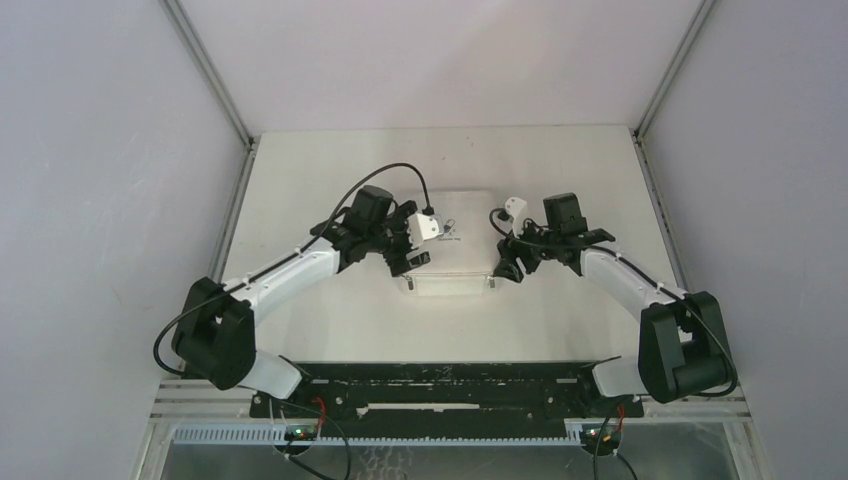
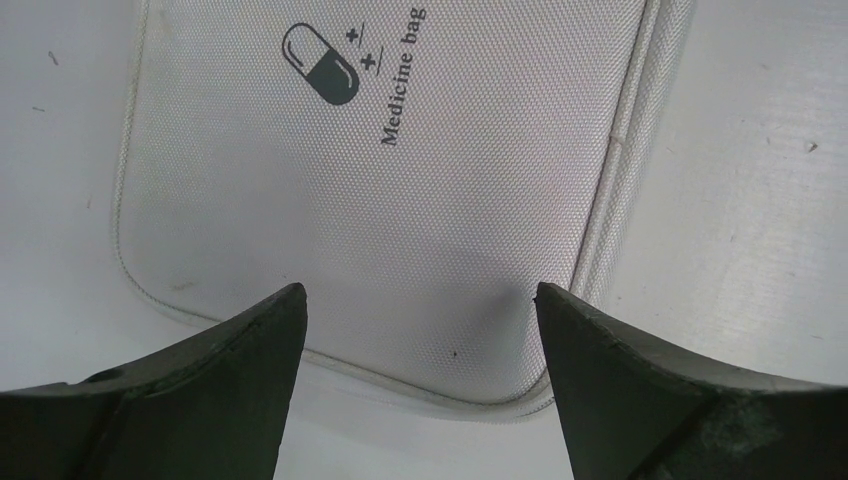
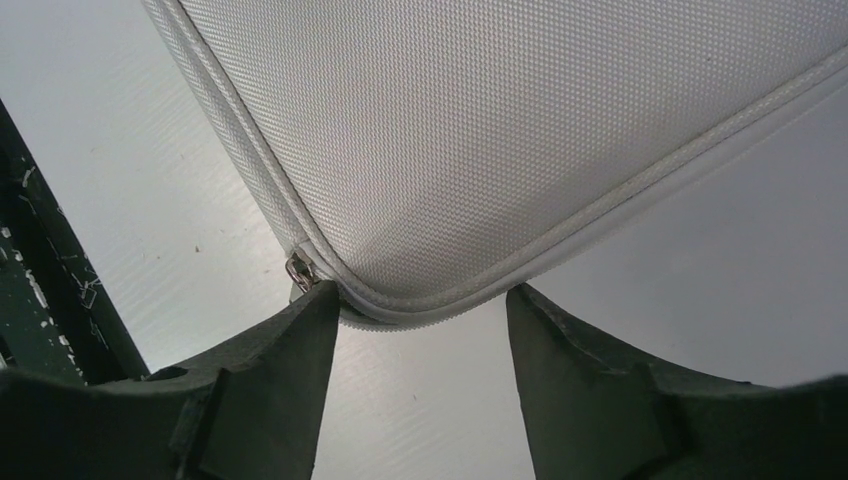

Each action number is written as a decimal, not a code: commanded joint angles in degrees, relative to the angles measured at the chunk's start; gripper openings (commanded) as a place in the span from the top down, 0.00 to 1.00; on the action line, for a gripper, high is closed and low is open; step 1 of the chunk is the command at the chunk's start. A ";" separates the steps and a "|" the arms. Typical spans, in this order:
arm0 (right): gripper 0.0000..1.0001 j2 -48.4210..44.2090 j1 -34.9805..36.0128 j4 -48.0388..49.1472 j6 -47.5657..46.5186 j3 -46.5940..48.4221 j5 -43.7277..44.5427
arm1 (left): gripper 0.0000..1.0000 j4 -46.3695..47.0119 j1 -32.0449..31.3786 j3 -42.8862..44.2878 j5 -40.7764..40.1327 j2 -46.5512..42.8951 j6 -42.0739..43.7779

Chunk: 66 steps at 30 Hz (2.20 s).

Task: Organize the medicine kit

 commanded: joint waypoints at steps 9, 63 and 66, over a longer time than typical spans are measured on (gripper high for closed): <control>0.53 11.25 0.40 0.91 -0.16 13.02 -6.73 | 0.13 1.76 -1.35 0.63 -1.16 -2.60 -0.76; 0.57 11.30 8.63 -0.73 23.38 12.39 8.85 | 0.10 3.78 -2.10 -3.21 -3.86 -9.25 0.02; 0.62 11.41 8.73 -0.74 23.66 12.78 8.91 | 0.10 3.68 -2.10 -3.22 -3.69 -9.16 0.03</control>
